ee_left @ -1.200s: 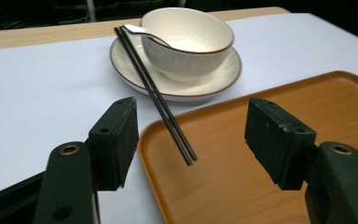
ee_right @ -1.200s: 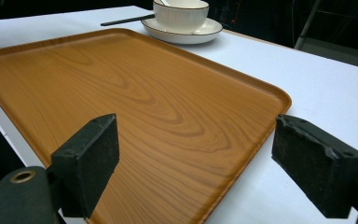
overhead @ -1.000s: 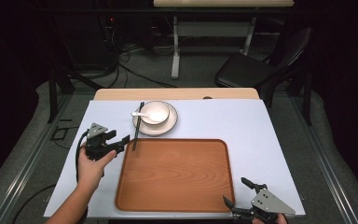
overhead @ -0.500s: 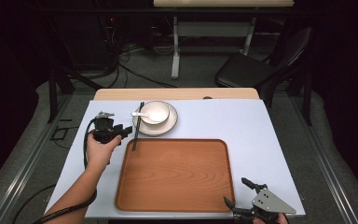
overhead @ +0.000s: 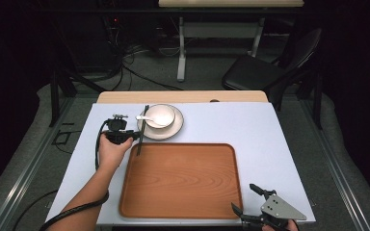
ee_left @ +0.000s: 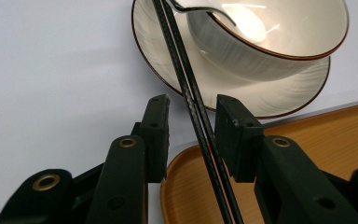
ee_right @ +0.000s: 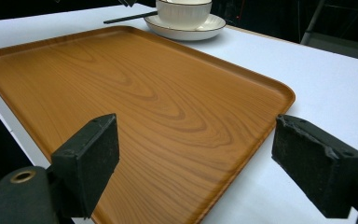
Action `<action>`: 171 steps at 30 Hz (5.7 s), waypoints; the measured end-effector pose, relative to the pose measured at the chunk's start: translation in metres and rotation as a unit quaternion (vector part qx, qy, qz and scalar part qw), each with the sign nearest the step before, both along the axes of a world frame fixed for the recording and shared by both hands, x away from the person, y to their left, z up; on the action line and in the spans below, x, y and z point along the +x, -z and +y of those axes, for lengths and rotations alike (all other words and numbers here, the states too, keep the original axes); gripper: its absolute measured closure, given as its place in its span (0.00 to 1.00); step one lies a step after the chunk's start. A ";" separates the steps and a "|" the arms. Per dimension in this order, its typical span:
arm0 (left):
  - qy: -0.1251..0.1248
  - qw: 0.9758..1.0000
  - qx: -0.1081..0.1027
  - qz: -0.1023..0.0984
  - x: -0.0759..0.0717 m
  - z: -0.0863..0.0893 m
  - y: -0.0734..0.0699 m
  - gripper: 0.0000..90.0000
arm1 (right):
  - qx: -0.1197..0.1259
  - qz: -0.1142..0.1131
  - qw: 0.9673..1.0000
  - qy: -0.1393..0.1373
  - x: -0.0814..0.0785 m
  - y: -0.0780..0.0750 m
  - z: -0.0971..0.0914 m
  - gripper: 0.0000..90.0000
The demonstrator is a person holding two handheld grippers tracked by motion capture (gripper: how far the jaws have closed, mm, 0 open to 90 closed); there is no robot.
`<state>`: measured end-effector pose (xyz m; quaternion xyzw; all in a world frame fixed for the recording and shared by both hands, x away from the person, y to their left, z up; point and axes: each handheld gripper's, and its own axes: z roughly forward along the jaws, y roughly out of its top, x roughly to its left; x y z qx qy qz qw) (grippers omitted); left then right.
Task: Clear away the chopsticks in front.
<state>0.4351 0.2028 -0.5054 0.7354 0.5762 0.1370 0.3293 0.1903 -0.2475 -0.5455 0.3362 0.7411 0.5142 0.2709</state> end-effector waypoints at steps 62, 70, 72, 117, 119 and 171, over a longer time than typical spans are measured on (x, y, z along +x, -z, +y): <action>-0.066 0.992 0.005 0.108 0.028 -0.013 0.012 0.95 | 0.008 0.002 1.000 -0.006 -0.002 -0.001 -0.003 0.16; -0.084 0.992 -0.013 0.095 0.025 -0.004 0.010 0.95 | 0.009 0.003 1.000 -0.005 -0.001 -0.001 -0.003 0.16; -0.088 0.992 -0.019 0.092 0.023 0.000 0.008 0.95 | 0.010 0.004 1.000 -0.005 -0.001 -0.001 -0.003 0.16; 0.035 0.994 -0.100 0.006 -0.150 0.021 -0.019 0.95 | 0.006 0.004 1.000 0.000 -0.001 0.000 0.000 0.16; 0.042 0.994 -0.096 0.012 -0.151 0.013 -0.013 0.95 | 0.006 0.004 1.000 0.000 -0.001 0.000 0.000 0.16; 0.043 0.997 -0.031 0.059 -0.152 -0.012 0.030 0.88 | 0.009 0.006 1.000 -0.002 -0.002 0.000 0.000 0.16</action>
